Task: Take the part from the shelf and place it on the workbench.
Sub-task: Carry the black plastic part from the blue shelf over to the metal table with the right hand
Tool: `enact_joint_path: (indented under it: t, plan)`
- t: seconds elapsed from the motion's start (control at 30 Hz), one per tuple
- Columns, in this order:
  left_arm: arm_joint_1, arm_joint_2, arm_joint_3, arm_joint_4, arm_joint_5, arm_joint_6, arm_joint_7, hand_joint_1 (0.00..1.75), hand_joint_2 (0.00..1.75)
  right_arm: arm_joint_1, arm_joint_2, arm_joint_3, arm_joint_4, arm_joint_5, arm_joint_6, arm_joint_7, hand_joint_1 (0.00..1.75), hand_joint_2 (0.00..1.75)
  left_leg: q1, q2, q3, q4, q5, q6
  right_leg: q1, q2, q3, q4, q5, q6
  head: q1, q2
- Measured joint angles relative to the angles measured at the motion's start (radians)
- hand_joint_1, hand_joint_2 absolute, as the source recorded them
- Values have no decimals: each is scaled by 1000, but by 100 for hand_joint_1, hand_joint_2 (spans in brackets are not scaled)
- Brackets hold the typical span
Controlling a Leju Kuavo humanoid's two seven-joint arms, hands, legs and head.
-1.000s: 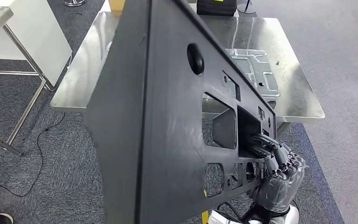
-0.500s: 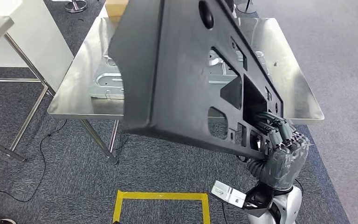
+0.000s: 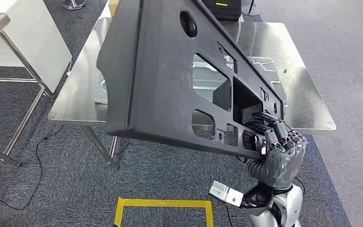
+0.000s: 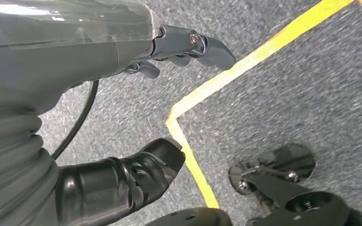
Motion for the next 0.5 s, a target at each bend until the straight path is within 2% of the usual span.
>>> enact_joint_path:
  t: [0.07,0.1,0.13,0.17,0.23,0.27,0.3,0.37,0.43,0.5]
  plan:
    - [-1,0,-5,0,-1,-2,0,0,175,-6,-6,0,7,-1,0,8,175,175,-2,0,8,0,-8,7,-1,0,-83,137,-43,5,0,0]
    - [-1,0,-8,0,-2,-3,0,0,175,-8,-9,0,11,-2,0,13,175,175,-2,0,13,0,-13,8,-1,0,-117,181,-46,6,0,0]
    - [-1,0,-10,0,-2,-3,0,0,175,-11,-12,0,15,-3,0,19,175,175,-3,-1,20,0,-18,8,-1,0,-134,191,-28,5,0,0]
    - [0,0,-12,0,-2,-4,0,0,175,-14,-14,0,20,-4,0,24,175,175,-4,-2,30,0,-25,8,0,0,-131,159,10,1,0,0]
    - [0,0,-14,0,-4,-4,0,0,175,-26,-18,0,27,-4,0,33,175,175,-4,-4,50,-1,-39,3,6,-1,-83,27,97,-12,0,0]
    - [0,-1,-14,0,-5,-5,0,0,175,-32,-20,0,30,-5,0,37,175,175,-5,-5,56,-1,-45,-1,10,-1,-58,-33,121,-20,0,0]
    - [-1,-1,-15,0,-6,-5,0,0,175,-38,-21,1,33,-5,0,40,175,175,-6,-5,60,-2,-50,-6,15,-1,-43,-69,129,-26,0,0]
    - [-2,-2,-15,0,-9,-8,0,0,175,-46,-24,2,39,-6,0,47,175,175,-6,-4,64,-8,-55,-17,19,0,-34,-88,120,-35,1,0]
    - [-4,-1,-15,0,-10,-11,1,0,175,-51,-26,4,45,-7,0,56,175,175,-6,-3,68,-2,-65,-27,12,1,-20,-101,118,-43,0,0]
    - [-5,-1,-16,0,-12,-15,1,0,175,-61,-28,5,52,-7,0,68,175,175,-6,-3,40,65,-98,-35,4,-1,-1,-116,117,-51,-2,0]
